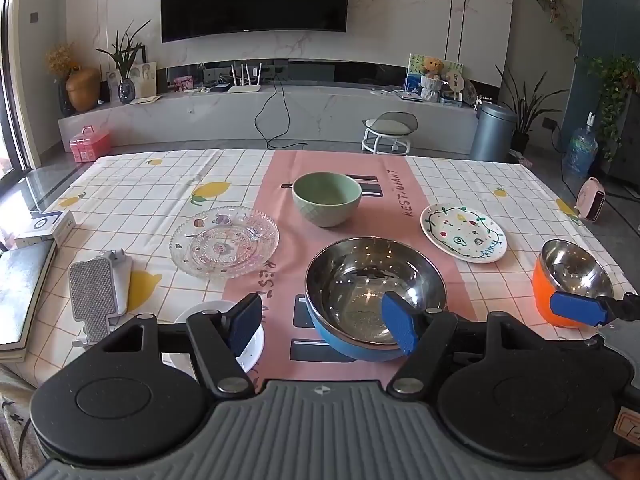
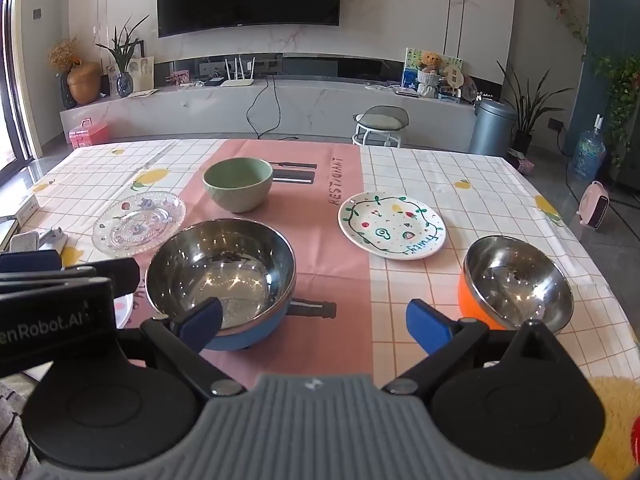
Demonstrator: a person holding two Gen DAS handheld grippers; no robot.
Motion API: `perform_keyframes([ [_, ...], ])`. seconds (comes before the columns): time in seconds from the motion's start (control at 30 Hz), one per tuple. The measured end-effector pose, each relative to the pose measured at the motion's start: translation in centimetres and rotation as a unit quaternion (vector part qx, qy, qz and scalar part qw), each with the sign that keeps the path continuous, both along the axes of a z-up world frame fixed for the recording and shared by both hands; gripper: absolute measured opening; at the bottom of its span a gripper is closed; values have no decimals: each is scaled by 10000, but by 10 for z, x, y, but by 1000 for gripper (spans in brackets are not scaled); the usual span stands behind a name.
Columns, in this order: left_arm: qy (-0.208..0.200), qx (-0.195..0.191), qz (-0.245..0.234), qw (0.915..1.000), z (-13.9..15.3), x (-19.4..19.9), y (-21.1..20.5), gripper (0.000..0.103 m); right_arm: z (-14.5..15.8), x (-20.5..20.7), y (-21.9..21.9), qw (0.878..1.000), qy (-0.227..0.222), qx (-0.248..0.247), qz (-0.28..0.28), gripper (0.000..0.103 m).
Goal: Organize plates and bowls
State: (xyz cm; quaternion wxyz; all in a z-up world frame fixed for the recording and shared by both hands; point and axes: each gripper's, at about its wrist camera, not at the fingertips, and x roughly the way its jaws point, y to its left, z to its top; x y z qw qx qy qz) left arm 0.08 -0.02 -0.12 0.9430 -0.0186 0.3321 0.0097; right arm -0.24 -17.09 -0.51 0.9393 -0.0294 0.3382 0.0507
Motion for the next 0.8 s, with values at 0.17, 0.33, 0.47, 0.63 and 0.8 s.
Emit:
perform_keyframes([
  [0.17, -18, -52, 1, 10000, -2, 3, 1, 80, -1, 1, 1, 10000, 16, -21, 7, 97],
  [0.33, -22, -81, 2, 10000, -4, 2, 2, 81, -1, 1, 1, 10000, 20, -17, 9, 97],
  [0.47, -32, -68, 1, 10000, -3, 2, 3, 80, -1, 1, 1, 10000, 28, -1, 12, 97],
  [0.63, -11, -94, -8, 10000, -5, 2, 2, 81, -2, 1, 1, 10000, 43, 25, 6, 97],
  [0.8, -6, -108, -7, 9999, -5, 2, 2, 81, -3, 2, 0, 10000, 71, 55, -2, 97],
])
